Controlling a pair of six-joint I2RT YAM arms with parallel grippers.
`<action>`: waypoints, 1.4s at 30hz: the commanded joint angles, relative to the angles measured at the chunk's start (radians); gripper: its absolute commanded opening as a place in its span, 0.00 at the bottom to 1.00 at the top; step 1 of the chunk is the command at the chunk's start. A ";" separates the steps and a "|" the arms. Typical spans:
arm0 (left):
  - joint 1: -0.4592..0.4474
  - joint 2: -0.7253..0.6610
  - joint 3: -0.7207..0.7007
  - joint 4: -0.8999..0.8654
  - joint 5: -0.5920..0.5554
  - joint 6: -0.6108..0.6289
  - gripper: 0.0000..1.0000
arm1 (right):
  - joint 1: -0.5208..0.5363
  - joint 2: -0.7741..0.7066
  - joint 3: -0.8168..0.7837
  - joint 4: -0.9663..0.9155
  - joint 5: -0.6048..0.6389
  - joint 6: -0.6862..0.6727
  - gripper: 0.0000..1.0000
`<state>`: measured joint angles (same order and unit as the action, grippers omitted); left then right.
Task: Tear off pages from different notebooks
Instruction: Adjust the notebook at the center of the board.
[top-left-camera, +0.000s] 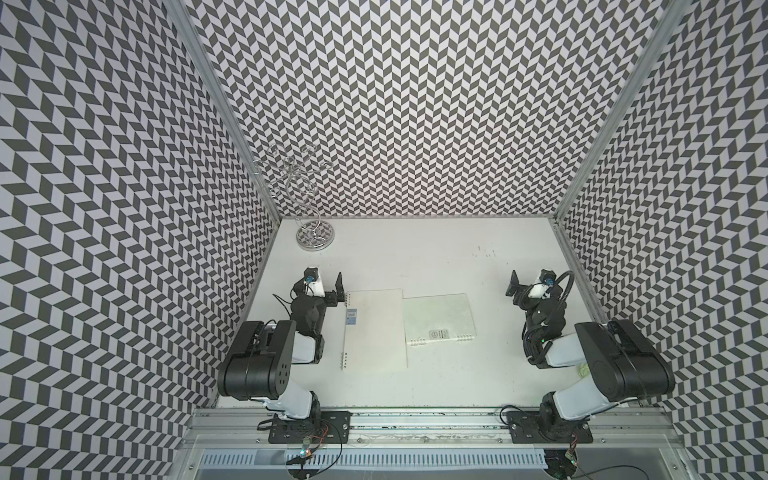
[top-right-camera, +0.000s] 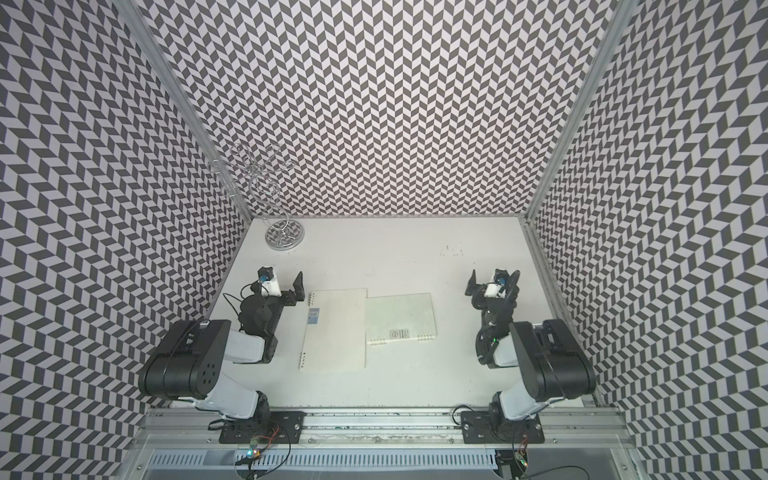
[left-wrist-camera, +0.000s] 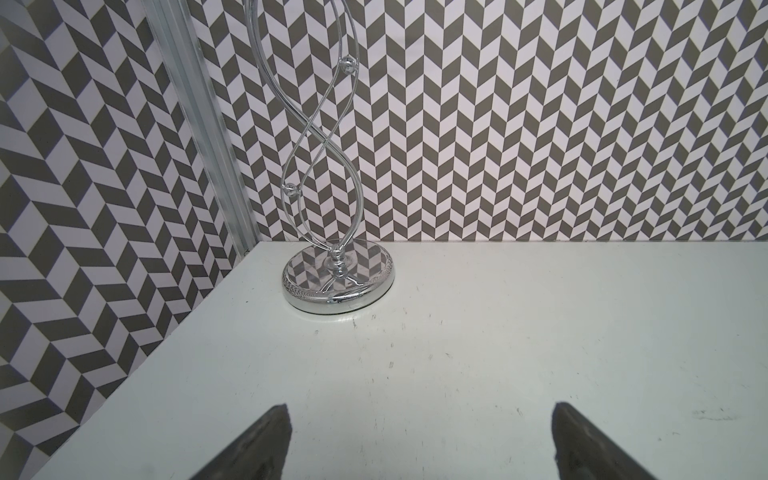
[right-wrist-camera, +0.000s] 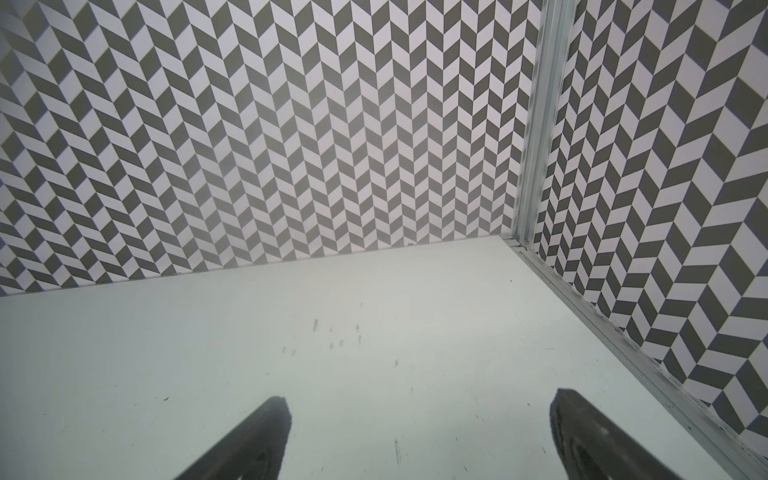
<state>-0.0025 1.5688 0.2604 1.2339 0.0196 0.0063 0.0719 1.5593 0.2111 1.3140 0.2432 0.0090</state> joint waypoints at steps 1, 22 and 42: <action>-0.009 -0.024 0.013 -0.002 -0.039 0.007 0.99 | 0.006 0.004 -0.009 0.081 0.010 0.005 1.00; -0.526 -0.215 0.562 -1.321 -0.021 -0.743 0.99 | 0.353 -0.398 0.438 -1.402 -0.357 0.415 1.00; -0.603 0.031 0.642 -1.368 -0.038 -0.796 0.99 | 0.376 -0.227 0.415 -1.394 -0.384 0.383 1.00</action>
<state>-0.6018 1.5864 0.8810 -0.1284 -0.0174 -0.7795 0.4549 1.3170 0.5907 -0.1059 -0.1524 0.4004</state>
